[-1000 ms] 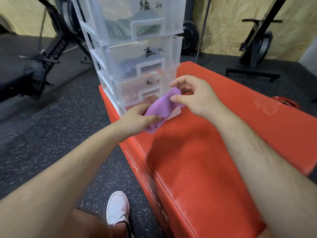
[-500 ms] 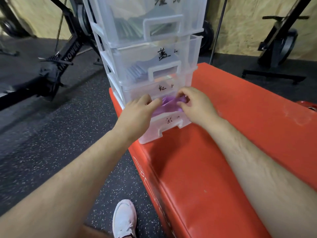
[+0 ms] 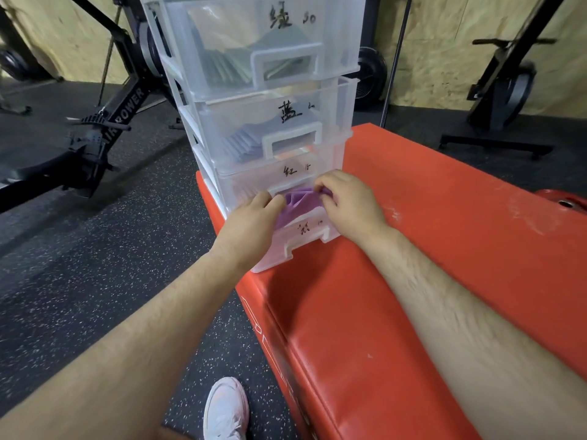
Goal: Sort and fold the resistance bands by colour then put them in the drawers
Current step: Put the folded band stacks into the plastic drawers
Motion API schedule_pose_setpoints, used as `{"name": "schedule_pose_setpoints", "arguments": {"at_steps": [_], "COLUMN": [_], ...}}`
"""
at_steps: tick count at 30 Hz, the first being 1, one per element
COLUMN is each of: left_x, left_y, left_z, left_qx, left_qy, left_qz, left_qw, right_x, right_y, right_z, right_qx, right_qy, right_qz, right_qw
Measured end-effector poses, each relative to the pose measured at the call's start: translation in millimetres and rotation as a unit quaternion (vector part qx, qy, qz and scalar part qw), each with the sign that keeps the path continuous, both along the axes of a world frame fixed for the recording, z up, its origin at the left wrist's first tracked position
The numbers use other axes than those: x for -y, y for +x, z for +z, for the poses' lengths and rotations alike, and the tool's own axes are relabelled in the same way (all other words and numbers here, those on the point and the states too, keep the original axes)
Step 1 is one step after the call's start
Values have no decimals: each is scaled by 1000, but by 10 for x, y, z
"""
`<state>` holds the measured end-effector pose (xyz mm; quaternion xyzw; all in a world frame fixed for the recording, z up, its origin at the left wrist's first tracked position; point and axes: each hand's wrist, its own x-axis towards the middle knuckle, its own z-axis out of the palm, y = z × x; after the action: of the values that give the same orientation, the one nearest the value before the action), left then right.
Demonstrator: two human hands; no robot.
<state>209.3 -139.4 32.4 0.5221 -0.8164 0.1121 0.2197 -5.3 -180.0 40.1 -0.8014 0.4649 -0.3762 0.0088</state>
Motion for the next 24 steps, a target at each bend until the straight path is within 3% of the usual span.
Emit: {"name": "schedule_pose_setpoints", "arguments": {"at_steps": [18, 24], "left_x": [16, -6], "left_y": [37, 59], "left_z": [-46, -23], "left_qx": [-21, -21], "left_qy": [20, 21], "left_qz": [16, -27], "left_qw": [999, 999], "right_x": [60, -66], "right_y": [-12, 17], "right_z": [-139, -58], "right_qx": [-50, -57], "right_qy": [57, 55], "right_qz": [-2, -43], "right_qw": [997, 996]}}
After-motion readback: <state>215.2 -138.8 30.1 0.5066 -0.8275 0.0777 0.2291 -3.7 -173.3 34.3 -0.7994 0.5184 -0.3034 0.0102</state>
